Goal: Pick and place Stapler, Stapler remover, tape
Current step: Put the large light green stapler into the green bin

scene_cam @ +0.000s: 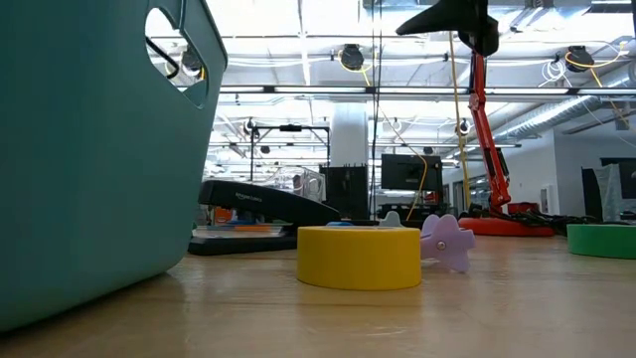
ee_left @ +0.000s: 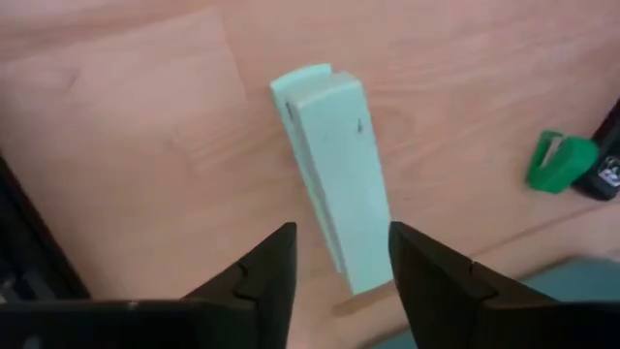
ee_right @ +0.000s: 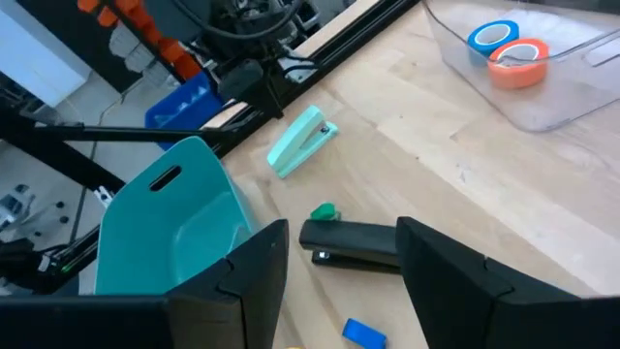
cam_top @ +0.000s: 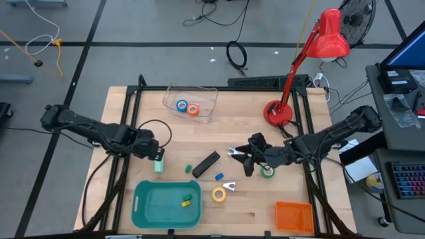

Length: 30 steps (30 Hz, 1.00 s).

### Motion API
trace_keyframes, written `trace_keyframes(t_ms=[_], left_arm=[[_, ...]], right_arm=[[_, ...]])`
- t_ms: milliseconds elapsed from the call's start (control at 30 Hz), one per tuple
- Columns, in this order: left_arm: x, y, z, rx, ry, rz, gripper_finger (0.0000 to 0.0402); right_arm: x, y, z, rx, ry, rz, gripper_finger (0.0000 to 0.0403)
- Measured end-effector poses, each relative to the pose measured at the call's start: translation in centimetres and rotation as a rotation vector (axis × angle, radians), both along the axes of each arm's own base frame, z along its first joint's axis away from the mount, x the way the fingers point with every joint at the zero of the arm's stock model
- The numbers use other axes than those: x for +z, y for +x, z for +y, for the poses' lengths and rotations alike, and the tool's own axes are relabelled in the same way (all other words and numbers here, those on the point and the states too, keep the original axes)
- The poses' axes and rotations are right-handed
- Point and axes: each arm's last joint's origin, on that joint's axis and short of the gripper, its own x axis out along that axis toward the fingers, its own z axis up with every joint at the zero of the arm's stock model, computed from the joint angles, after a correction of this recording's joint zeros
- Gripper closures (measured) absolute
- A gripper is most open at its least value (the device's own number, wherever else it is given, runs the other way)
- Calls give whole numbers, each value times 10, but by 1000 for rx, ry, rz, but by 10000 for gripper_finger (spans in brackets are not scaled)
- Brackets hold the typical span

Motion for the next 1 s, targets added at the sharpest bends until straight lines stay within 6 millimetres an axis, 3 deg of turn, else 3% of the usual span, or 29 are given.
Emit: trace_keyframes(t_ms=[133,333,500,733,1000], left_arm=[[-5,1,1,51,-9,64,171],[-15,19,-2,6,-19,58,78],[-24,29,-4,-6,-21,82,50],[-42,40,-3,-89,-13,172,97],[-54,50,2,-168,-49,193,244]], right_arm=[[0,2,-5,-6,-8,6,218],[-1,5,-15,-30,-22,15,218],[0,6,-18,-40,-19,13,218],[0,6,-18,-42,-21,13,218],[1,7,-18,-43,-15,-6,218]])
